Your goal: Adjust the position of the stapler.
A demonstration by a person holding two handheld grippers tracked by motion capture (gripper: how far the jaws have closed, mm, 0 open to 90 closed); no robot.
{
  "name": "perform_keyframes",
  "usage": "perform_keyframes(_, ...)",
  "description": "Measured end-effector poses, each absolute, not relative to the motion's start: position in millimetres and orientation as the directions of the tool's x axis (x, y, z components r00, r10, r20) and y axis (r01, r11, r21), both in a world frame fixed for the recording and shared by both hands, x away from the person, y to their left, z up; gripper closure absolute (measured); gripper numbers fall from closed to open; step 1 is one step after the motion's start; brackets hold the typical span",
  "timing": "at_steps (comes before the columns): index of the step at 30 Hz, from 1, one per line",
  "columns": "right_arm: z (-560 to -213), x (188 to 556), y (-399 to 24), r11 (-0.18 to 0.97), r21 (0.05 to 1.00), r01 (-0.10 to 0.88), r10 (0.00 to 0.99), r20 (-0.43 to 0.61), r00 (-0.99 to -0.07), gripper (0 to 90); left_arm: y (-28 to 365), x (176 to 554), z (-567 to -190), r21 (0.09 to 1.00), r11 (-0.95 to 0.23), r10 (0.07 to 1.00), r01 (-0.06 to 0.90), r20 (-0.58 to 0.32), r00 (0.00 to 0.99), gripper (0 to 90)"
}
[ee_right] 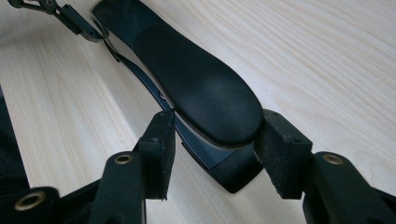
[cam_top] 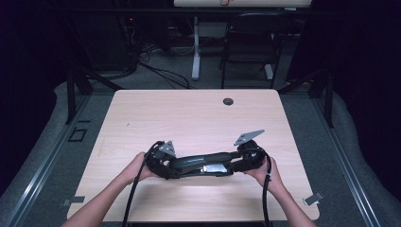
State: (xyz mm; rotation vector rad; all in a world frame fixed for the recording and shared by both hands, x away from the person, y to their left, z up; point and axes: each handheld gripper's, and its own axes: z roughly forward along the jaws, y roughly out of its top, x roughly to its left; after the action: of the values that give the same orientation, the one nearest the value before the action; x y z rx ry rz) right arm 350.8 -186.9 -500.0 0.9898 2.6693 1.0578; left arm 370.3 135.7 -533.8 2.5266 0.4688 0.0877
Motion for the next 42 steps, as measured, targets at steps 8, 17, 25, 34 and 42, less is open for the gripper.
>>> perform_keyframes(8, -499, 347, -188, 0.547, 0.648, 0.530, 0.605, 0.130, -0.785, 49.4, 130, 371, -536, 0.548, -0.785, 0.319, 0.289, -0.042, 0.947, 36.7)
perform_keyframes(17, -499, 344, -190, 0.548, 0.645, 0.532, 0.605, 0.133, -0.785, 49.0, 126, 369, -537, 0.554, -0.794, 0.273, 0.252, -0.046, 0.961, 39.1)
perform_keyframes(25, -498, 340, -193, 0.551, 0.635, 0.542, 0.612, 0.134, -0.779, 48.9, 124, 369, -540, 0.581, -0.781, 0.239, 0.230, -0.062, 0.969, 40.4)
perform_keyframes(34, -497, 336, -193, 0.553, 0.626, 0.550, 0.620, 0.132, -0.773, 48.9, 121, 370, -540, 0.580, -0.785, 0.222, 0.218, -0.065, 0.973, 40.5)
perform_keyframes(42, -497, 334, -194, 0.550, 0.622, 0.558, 0.626, 0.136, -0.768, 48.8, 117, 369, -541, 0.575, -0.789, 0.220, 0.216, -0.063, 0.973, 40.5)
